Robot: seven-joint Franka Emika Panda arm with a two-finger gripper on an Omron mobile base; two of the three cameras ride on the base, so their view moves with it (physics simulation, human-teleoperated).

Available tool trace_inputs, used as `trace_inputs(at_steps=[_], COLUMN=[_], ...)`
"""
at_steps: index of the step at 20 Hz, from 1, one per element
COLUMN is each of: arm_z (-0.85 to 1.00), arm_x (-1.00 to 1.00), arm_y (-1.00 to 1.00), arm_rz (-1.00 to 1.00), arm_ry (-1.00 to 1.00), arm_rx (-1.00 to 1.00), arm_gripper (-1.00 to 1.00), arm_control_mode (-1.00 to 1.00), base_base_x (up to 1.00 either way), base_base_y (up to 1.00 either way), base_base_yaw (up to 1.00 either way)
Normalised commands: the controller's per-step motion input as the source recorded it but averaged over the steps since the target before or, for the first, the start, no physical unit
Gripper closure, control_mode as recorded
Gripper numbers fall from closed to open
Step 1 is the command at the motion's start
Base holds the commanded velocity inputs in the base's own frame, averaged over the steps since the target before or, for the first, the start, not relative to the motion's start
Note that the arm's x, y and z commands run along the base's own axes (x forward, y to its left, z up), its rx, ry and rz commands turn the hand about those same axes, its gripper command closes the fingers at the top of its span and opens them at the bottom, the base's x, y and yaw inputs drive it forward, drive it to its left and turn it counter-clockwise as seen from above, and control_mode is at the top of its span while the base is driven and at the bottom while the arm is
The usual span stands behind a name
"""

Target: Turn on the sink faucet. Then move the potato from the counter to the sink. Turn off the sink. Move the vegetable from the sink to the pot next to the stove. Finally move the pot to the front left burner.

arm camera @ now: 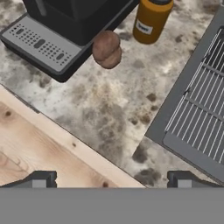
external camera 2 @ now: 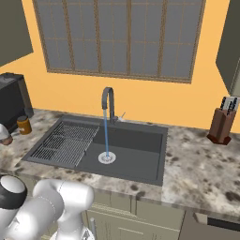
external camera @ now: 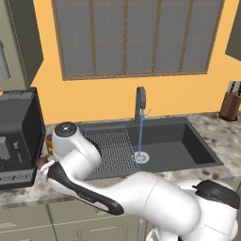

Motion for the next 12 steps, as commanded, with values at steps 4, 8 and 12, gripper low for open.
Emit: trace_inputs(at_steps=[4, 8, 12], arm_z=[-0.19, -0.19, -0.19], arm_x=[0.27, 0.22, 0.21], arm_y=[0.23, 0.22, 0.25], arm_rz=[0.05, 0.04, 0.02], arm_ry=[-0.02, -0.01, 0.00], arm_rx=[0.00, 0.00, 0.00], arm_gripper=[-1.00, -1.00, -1.00], arm_control_mode=[-1.00, -1.00, -1.00], base_base_x=[0.00, 0.00, 0.00], base_base_y=[0.00, 0.00, 0.00], base_base_yaw=[0.00, 0.00, 0.00])
